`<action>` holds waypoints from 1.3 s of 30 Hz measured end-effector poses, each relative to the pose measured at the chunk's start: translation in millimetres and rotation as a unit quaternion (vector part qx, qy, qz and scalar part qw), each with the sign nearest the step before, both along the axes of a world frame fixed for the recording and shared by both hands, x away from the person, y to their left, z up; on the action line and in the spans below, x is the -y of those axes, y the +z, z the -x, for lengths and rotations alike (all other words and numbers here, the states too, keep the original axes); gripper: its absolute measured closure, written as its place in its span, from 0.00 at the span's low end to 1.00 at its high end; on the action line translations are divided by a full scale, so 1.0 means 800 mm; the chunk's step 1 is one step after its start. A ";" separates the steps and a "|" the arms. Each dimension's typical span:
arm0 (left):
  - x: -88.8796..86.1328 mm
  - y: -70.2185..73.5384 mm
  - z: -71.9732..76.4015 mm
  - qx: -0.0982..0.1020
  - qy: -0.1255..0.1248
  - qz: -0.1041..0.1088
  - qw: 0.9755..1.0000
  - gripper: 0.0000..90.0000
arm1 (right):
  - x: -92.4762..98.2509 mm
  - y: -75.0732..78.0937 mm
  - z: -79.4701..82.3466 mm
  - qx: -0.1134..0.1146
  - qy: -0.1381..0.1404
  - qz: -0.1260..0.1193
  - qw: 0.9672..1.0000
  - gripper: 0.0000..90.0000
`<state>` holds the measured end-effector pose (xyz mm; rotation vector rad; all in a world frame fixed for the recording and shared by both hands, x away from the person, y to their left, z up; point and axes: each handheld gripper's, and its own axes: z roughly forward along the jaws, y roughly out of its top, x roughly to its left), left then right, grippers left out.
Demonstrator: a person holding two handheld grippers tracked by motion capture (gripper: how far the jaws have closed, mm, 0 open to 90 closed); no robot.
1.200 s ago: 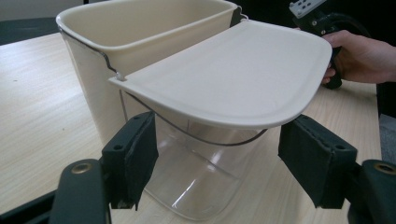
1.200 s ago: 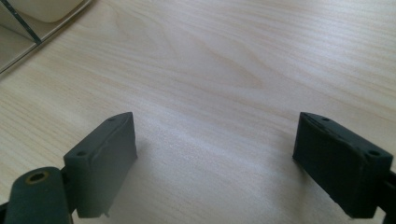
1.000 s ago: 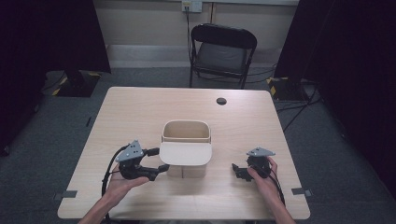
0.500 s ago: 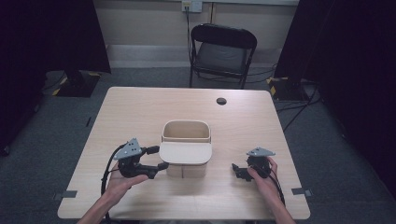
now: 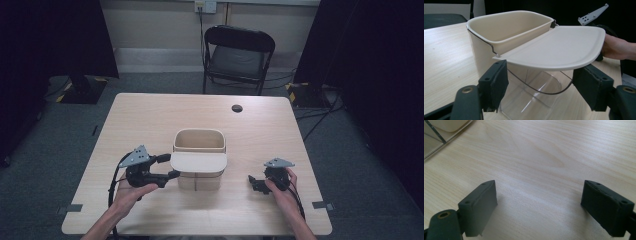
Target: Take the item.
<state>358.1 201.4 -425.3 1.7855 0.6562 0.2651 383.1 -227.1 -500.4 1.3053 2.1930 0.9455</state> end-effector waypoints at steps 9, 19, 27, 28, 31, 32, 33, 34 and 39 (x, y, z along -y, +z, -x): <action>0.001 0.009 -0.005 0.003 0.000 0.007 1.000 0.32 | 0.000 0.000 0.000 0.000 0.000 0.000 1.000 0.14; 0.001 0.012 -0.008 0.004 -0.003 0.003 1.000 0.31 | 0.000 0.000 0.000 0.000 0.000 0.000 1.000 0.14; 0.002 0.012 -0.010 0.006 0.001 0.008 1.000 0.31 | 0.000 0.000 0.000 0.000 0.000 0.000 1.000 0.14; 0.002 0.012 -0.010 0.004 0.000 0.010 1.000 0.31 | 0.000 0.000 0.000 0.000 0.000 0.000 1.000 0.14; 0.002 0.012 -0.013 0.003 0.000 0.008 1.000 0.31 | 0.000 0.000 0.000 0.000 0.000 0.000 1.000 0.14; 0.002 0.012 -0.013 0.002 0.000 0.009 1.000 0.31 | 0.000 0.000 0.000 0.000 0.000 0.000 1.000 0.14; 0.002 0.013 -0.014 0.002 -0.003 0.009 1.000 0.31 | 0.000 0.000 0.000 0.000 0.001 0.000 1.000 0.14; 0.002 0.014 -0.014 0.001 -0.003 0.009 1.000 0.31 | 0.000 0.000 0.000 0.000 0.001 0.000 1.000 0.14; 0.003 0.013 -0.017 0.003 -0.001 0.011 1.000 0.31 | 0.000 0.000 0.000 0.000 0.001 0.000 1.000 0.14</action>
